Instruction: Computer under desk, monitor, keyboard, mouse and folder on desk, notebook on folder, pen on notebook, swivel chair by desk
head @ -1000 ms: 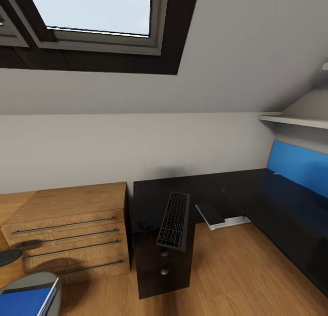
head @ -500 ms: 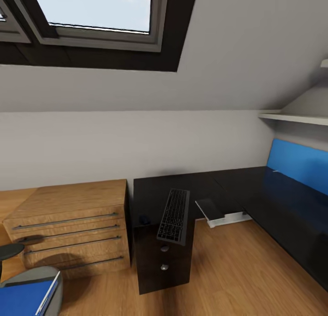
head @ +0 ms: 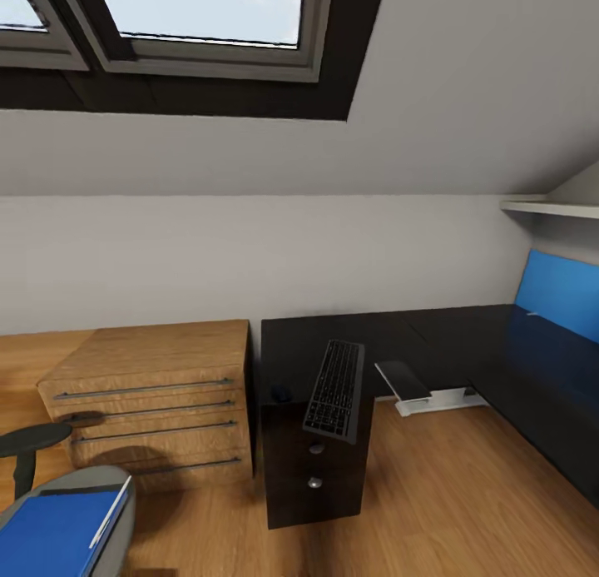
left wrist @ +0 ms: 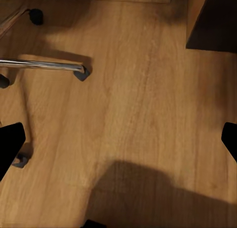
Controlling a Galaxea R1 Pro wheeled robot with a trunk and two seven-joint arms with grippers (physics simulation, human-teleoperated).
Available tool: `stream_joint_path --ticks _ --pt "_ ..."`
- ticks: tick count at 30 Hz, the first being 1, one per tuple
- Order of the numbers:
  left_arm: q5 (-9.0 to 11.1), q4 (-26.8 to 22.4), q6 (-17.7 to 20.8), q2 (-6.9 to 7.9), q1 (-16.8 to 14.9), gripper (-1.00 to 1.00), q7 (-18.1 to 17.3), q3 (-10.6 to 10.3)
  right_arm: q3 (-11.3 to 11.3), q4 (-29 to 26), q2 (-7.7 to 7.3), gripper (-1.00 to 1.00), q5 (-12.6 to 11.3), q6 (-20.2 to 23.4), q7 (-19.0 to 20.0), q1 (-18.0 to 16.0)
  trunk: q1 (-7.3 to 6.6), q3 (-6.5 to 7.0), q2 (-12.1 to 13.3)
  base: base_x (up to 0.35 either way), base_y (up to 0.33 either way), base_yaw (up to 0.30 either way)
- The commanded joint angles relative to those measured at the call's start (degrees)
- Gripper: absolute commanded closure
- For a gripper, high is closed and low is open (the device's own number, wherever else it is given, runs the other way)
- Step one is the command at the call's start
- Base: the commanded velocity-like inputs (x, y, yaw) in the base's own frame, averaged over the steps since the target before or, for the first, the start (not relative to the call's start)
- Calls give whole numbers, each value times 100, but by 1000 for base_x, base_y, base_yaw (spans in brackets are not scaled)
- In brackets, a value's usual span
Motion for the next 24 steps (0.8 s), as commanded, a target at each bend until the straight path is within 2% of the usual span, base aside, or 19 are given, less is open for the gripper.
stream_joint_path --ticks 1,6,7,10,12,14,15,16,18,20,21,23,24 --pt "60 -6 -37 4 -5 -100 27 -25 21 2 -1 -100 47 0 -58 -4 23 -24 -45 0 0 15" --pt "60 -6 -37 4 -4 -100 22 -25 21 -14 -1 -100 47 -61 -58 -4 133 -115 -245 0 0 5" --pt "60 -7 -37 4 -3 -100 20 -25 16 -280 244 -100 -2 -408 -81 -56 155 -133 -285 0 0 0" --pt "60 -7 -37 4 -4 -100 21 -25 12 -378 379 -100 -85 -411 -88 -189 221 -186 -406 0 0 0" --pt "60 -8 -37 4 -6 -100 24 -25 5 -494 470 -100 -236 -407 -90 -379 264 -222 -486 0 0 0" --pt "60 -9 -39 4 -4 -100 25 -25 0 -591 547 -100 -557 -401 -82 -600 308 -258 -566 0 0 0" --pt "60 -9 -38 4 -3 -100 26 -25 -3 -679 629 -100 -1052 -395 -70 -807 330 -276 -606 0 0 0" --pt "60 -6 -37 4 -3 -100 20 -25 25 -1247 735 -100 -2353 -51 49 -1145 352 -294 -646 0 0 0" --pt "60 -5 -37 4 -4 -100 19 -25 32 -1625 735 -100 -2687 339 169 -1193 396 -330 -727 0 0 0" --pt "60 -8 -37 4 -3 -100 22 -25 28 -2262 735 -100 -3226 1183 435 -1226 440 -366 -807 0 0 0" --pt "60 -8 -37 4 -3 -100 22 -25 22 -2522 735 -100 -3560 1514 568 -1232 462 -384 -847 0 0 0" --pt "60 -8 -37 4 -4 -100 25 -25 11 -2961 735 -100 -4435 2130 903 -1239 506 -420 -927 0 0 0" --pt "60 -9 -37 4 -3 -100 25 -25 8 -3040 735 -100 -4669 2271 1003 -1239 528 -438 -967 0 0 0"
